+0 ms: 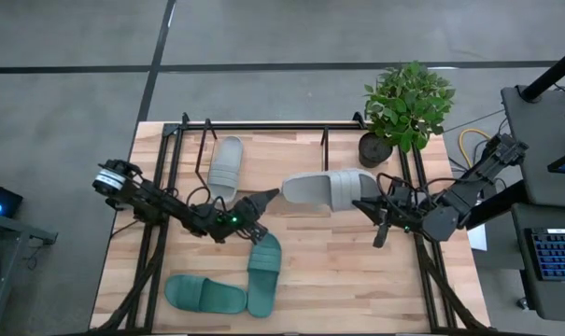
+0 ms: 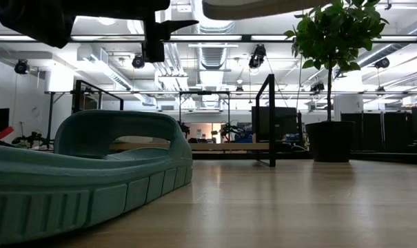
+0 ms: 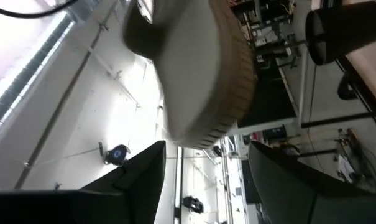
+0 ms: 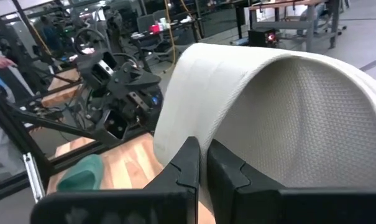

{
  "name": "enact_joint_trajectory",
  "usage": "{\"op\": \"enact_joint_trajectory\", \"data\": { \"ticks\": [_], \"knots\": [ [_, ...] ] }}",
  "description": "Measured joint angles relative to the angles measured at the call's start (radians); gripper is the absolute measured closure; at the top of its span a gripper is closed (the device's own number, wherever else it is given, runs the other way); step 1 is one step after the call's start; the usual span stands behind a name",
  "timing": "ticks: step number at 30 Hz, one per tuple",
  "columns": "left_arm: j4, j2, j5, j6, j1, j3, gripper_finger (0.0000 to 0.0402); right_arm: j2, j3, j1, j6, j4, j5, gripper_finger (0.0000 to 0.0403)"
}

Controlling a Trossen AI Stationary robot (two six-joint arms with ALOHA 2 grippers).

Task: Pick and place slides into the shelf
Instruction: Put the left grey slide on the shelf

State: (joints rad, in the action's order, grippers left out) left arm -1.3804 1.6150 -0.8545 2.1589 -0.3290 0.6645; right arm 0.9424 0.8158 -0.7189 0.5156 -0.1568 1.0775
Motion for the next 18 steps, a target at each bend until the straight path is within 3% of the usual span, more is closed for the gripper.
{"op": "enact_joint_trajectory", "data": {
  "ticks": [6, 18],
  "knots": [
    [0.001, -0.001, -0.013, 0.003, 0.0, -0.002, 0.0187, -0.002, 0.0, 0.0, 0.0, -0.005, -0.001, 0.0394],
    [0.111, 0.003, 0.075, 0.002, 0.002, 0.012, 0.0187, 0.002, 0.0, 0.011, 0.0, -0.004, 0.005, 0.0394]
  ]
}}
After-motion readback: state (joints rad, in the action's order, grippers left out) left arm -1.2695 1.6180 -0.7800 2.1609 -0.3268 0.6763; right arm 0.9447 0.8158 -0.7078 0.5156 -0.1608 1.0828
